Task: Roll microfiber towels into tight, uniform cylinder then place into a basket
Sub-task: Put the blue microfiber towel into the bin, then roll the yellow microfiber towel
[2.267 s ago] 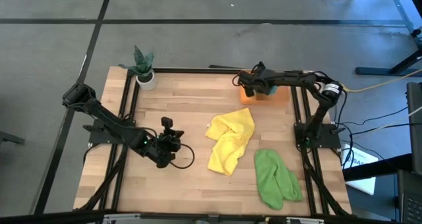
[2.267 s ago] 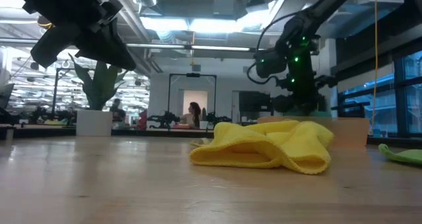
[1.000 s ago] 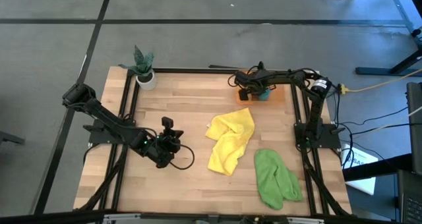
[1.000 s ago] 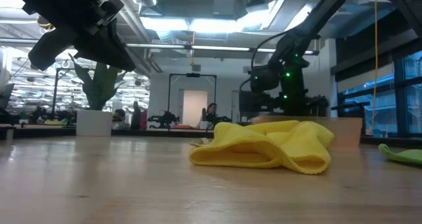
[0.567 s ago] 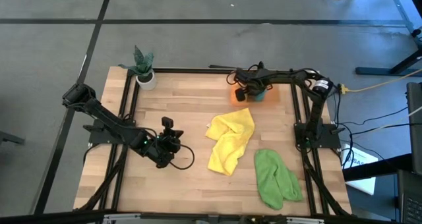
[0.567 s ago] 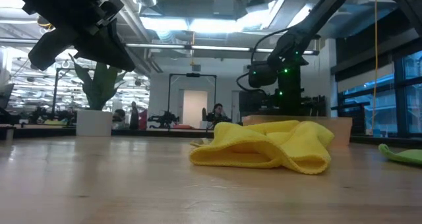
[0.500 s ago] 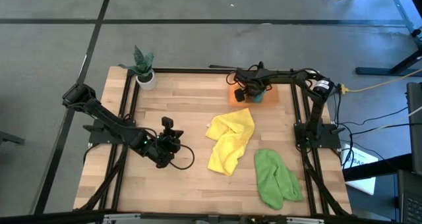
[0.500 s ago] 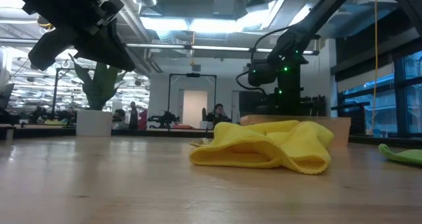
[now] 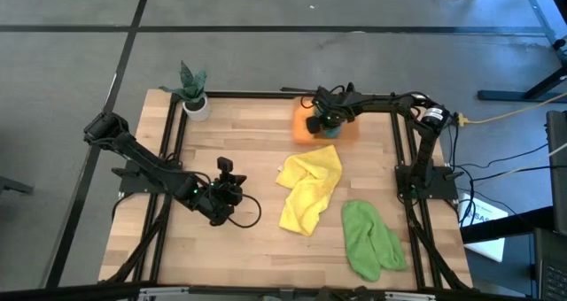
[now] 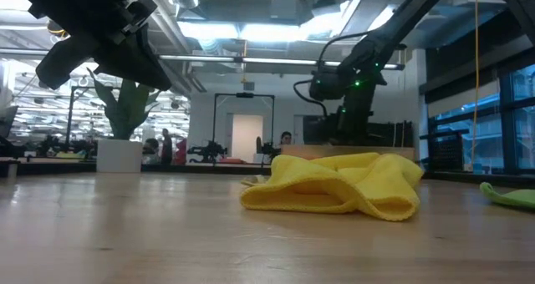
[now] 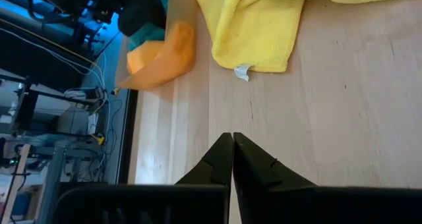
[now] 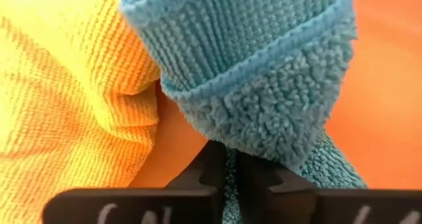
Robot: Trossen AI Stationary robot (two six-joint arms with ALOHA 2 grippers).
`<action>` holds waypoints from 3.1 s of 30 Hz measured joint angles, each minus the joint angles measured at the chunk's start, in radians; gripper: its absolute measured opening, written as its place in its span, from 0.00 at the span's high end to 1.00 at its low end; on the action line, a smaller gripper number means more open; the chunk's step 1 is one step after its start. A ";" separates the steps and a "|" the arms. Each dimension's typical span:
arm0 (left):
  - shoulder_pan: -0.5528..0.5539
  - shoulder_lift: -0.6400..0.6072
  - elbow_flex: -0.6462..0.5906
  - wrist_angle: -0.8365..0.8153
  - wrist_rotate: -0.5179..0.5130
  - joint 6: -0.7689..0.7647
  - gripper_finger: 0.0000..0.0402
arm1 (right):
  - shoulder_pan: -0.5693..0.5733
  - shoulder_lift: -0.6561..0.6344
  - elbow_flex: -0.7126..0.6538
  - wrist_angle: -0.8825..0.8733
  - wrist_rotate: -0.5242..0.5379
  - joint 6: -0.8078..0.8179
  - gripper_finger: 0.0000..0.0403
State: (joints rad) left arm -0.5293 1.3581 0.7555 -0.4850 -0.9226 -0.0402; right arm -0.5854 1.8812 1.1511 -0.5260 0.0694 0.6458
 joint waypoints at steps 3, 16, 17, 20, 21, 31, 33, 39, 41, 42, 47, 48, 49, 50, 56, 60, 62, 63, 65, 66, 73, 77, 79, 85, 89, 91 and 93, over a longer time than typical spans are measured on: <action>0.000 0.000 0.000 0.000 0.000 0.000 0.99 | 0.000 0.000 0.000 0.020 0.000 0.002 0.89; 0.000 0.000 0.000 0.000 0.000 0.000 0.99 | -0.001 0.001 0.043 0.048 -0.120 -0.011 0.65; 0.000 0.000 0.000 0.000 0.000 0.000 0.99 | -0.001 0.001 0.061 0.040 -0.120 -0.023 0.64; 0.000 0.000 0.000 0.000 0.000 0.000 0.99 | -0.001 0.001 0.117 -0.016 -0.119 -0.048 0.64; 0.000 0.000 0.000 0.000 0.000 0.000 0.99 | -0.001 0.001 0.136 -0.038 -0.119 -0.054 0.64; 0.055 0.000 0.000 0.000 0.006 -0.002 0.99 | 0.029 0.001 0.325 -0.317 0.081 -0.133 0.64; 0.091 0.000 0.000 0.004 0.054 -0.001 0.99 | 0.034 0.001 0.359 -0.405 0.189 -0.133 0.64; 0.181 0.000 0.000 0.028 0.167 0.001 0.99 | 0.024 0.000 0.350 -0.504 0.334 -0.127 0.64; 0.190 0.000 0.000 0.035 0.166 0.021 0.99 | 0.016 0.001 0.321 -0.498 0.325 -0.128 0.64; 0.190 0.000 0.000 0.038 0.166 0.025 0.99 | 0.011 0.001 0.304 -0.490 0.327 -0.128 0.64; 0.182 0.000 0.000 0.053 0.166 0.028 0.99 | -0.016 0.001 0.221 -0.440 0.325 -0.106 0.64; 0.180 0.000 0.000 0.053 0.166 0.030 0.99 | -0.017 0.001 0.205 -0.425 0.325 -0.104 0.64; 0.177 0.000 0.000 0.053 0.166 0.034 0.99 | -0.016 0.002 0.193 -0.412 0.323 -0.102 0.64; 0.174 0.000 0.000 0.053 0.166 0.036 0.99 | -0.015 0.003 0.181 -0.385 0.322 -0.103 0.64; 0.173 0.000 0.000 0.055 0.166 0.036 0.99 | -0.019 0.010 0.135 -0.282 0.216 -0.150 0.64; 0.173 0.000 0.000 0.057 0.166 0.035 0.99 | -0.019 0.015 0.135 -0.288 0.201 -0.155 0.64; 0.173 0.000 0.000 0.057 0.166 0.035 0.99 | -0.019 0.016 0.135 -0.289 0.170 -0.156 0.64; 0.173 0.000 0.000 0.057 0.166 0.035 0.99 | -0.019 0.017 0.135 -0.286 0.151 -0.157 0.64; 0.173 0.000 0.000 0.057 0.166 0.035 0.99 | -0.019 0.021 0.135 -0.291 0.101 -0.168 0.64; 0.173 0.000 0.000 0.058 0.166 0.035 0.99 | -0.019 0.023 0.135 -0.290 0.072 -0.183 0.64; 0.173 0.000 0.000 0.061 0.166 0.042 0.99 | -0.019 0.024 0.135 -0.287 -0.072 -0.212 0.64; 0.173 0.000 0.000 0.061 0.166 0.043 0.99 | -0.011 0.019 0.135 -0.289 -0.021 -0.206 0.64; 0.173 -0.004 0.000 0.060 0.166 0.043 0.99 | 0.002 0.006 0.148 -0.312 0.049 -0.205 0.64; 0.170 -0.053 -0.001 0.055 0.166 0.043 0.99 | 0.057 -0.073 0.201 -0.399 0.228 -0.153 0.64; 0.148 -0.110 -0.001 0.052 0.164 0.028 0.99 | 0.123 -0.148 0.205 -0.413 0.318 -0.126 0.64; 0.132 -0.139 -0.001 0.044 0.165 -0.002 0.99 | 0.181 -0.173 0.204 -0.437 0.382 -0.096 0.64; 0.113 -0.161 -0.001 0.033 0.166 -0.043 0.99 | 0.253 -0.197 0.204 -0.459 0.479 -0.048 0.64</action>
State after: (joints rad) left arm -0.4166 1.1970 0.7547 -0.4523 -0.7565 -0.0829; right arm -0.3328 1.6846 1.3556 -0.9847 0.5485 0.5977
